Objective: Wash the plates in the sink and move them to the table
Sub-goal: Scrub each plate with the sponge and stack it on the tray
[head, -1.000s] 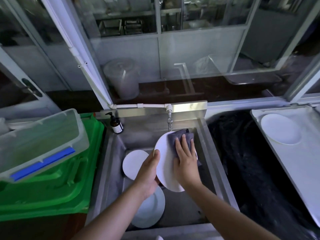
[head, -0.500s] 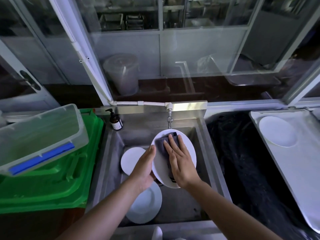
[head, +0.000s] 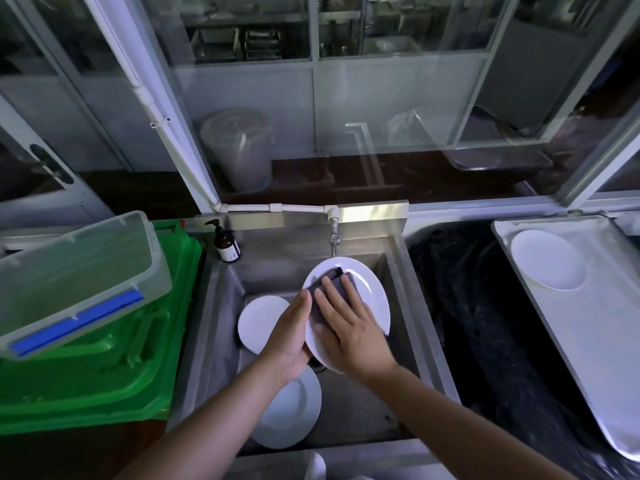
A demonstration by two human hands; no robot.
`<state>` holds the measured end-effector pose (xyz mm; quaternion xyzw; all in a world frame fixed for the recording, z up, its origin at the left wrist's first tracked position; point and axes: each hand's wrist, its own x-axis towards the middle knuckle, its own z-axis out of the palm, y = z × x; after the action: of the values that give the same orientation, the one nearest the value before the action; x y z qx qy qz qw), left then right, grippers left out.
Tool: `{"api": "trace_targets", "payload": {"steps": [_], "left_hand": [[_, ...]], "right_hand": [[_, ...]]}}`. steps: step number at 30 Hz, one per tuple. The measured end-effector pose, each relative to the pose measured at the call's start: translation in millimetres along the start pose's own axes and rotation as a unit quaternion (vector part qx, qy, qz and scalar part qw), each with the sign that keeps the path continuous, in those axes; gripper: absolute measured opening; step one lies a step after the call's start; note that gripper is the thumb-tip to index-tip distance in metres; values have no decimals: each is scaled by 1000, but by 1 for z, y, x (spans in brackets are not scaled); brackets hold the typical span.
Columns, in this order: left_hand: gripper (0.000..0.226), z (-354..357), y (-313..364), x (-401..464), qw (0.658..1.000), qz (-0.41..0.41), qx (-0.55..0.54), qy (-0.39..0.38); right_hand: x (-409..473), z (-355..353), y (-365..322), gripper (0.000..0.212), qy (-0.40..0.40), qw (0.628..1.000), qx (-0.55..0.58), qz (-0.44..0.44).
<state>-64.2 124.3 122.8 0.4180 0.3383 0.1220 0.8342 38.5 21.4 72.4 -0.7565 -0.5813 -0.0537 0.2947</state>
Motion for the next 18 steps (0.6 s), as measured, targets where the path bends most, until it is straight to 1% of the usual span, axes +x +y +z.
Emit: {"api": "trace_targets", "payload": {"steps": [1, 2, 4, 5, 6, 8, 9, 11, 12, 13, 15, 16, 17, 18], "left_hand": [[59, 0, 1, -1, 1000, 0, 2, 0], [61, 2, 2, -4, 1000, -2, 5, 1], [63, 6, 3, -8, 1000, -3, 10, -1], [64, 8, 3, -8, 1000, -3, 14, -6], [66, 9, 3, -7, 1000, -2, 15, -4], [67, 7, 2, -3, 1000, 8, 18, -2], [65, 5, 2, -1, 1000, 13, 15, -6], [62, 0, 4, -2, 1000, 13, 10, -14], [64, -1, 5, -4, 1000, 9, 9, -13], [67, 0, 7, -7, 1000, 5, 10, -4], [69, 0, 6, -9, 1000, 10, 10, 1], [70, 1, 6, -9, 1000, 13, 11, -1], [71, 3, 6, -9, 1000, 14, 10, 2], [71, 5, 7, -8, 1000, 14, 5, 4]], "right_hand": [[4, -1, 18, 62, -4, 1000, -20, -2], [9, -5, 33, 62, 2, 999, -26, 37], [20, -11, 41, 55, 31, 986, 7, 165], [24, -10, 32, 53, 47, 980, 29, 191], [25, -8, 19, 52, 64, 982, 35, 171], [20, 2, -8, 48, 86, 995, 23, 52], [13, 7, -14, 47, 84, 996, 15, 5], [8, 3, 2, 51, 68, 997, -3, -43], [9, -1, 17, 55, 58, 997, -23, -35], [11, -4, 32, 57, 51, 998, -28, 10], [20, -10, 41, 52, 73, 987, -1, 142], [23, -10, 32, 51, 89, 982, 10, 167], [23, -6, 19, 51, 102, 984, 10, 145], [18, 0, 5, 51, 99, 991, 1, 86]]}}
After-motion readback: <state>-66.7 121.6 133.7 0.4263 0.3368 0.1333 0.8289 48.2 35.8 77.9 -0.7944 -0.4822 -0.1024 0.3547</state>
